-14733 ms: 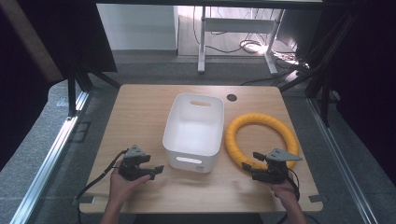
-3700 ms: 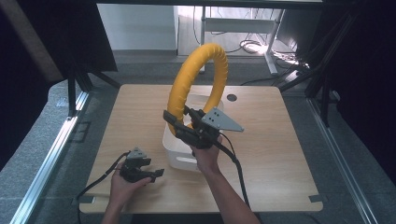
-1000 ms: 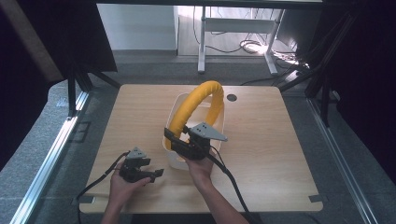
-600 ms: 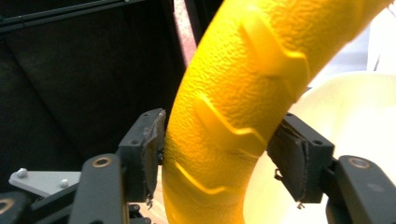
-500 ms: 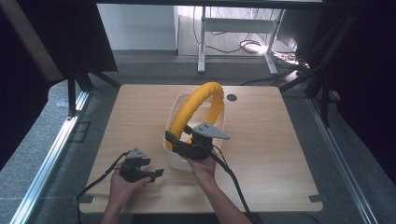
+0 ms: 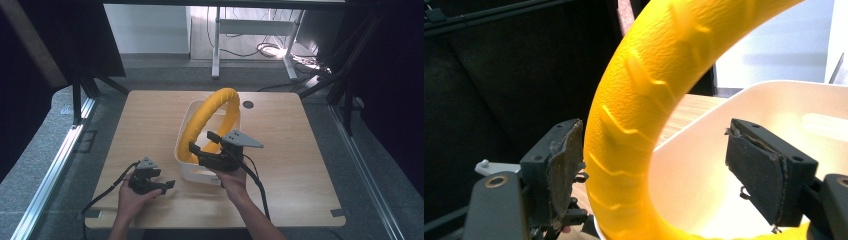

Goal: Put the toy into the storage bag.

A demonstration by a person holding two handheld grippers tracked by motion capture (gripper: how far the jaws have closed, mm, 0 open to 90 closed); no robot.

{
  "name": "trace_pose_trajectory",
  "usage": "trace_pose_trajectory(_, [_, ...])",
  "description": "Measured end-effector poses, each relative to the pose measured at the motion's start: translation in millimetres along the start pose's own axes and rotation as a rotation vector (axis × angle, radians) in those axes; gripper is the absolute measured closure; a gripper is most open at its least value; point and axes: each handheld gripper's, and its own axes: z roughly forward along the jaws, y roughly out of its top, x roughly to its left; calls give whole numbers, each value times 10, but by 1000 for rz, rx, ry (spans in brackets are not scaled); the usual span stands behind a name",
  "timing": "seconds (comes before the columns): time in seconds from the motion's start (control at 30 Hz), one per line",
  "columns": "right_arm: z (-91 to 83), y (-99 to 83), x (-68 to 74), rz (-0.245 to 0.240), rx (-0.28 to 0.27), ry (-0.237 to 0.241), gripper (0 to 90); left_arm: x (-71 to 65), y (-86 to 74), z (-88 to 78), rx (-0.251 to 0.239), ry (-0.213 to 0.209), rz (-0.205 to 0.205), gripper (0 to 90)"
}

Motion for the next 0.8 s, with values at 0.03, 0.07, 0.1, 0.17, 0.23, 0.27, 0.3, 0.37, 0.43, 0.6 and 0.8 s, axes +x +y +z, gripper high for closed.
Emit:
trace_pose_trajectory(0.03, [0,0,0,0,0,0,233,-1,0,-2,-2,0,-1,240])
trace_pose_trajectory(0.07, [-25,2,-14,-2,-2,0,235,0,2,-7,-4,-1,-1,239])
trace_pose_trajectory(0.1, [-97,0,-53,-13,-1,-11,238,3,3,-13,-5,1,1,239])
trace_pose_trajectory(0.17, [-124,-2,-69,-11,0,-15,243,7,3,-19,-4,3,8,239])
trace_pose_trajectory(0.23, [-207,-13,-125,-16,-4,-20,254,-2,-1,-23,-7,0,5,239])
trace_pose_trajectory(0.27, [-245,-17,-151,-17,-7,-25,260,-5,-2,-25,-7,0,6,239])
trace_pose_trajectory(0.3, [-321,-24,-207,-11,-15,-31,271,-7,-3,-25,-7,-1,6,240])
trace_pose_trajectory(0.37, [-347,-26,-227,-12,-16,-36,273,-11,-7,-30,-6,0,9,240])
trace_pose_trajectory(0.43, [-427,-34,-291,-20,-22,-56,278,-13,-10,-34,-4,1,12,239])
trace_pose_trajectory(0.6, [-648,-68,-536,-35,-36,-123,299,-17,-16,-44,-5,7,13,239])
trace_pose_trajectory(0.8, [-855,-167,-780,-67,-35,-185,340,-21,-21,-35,-1,11,14,239])
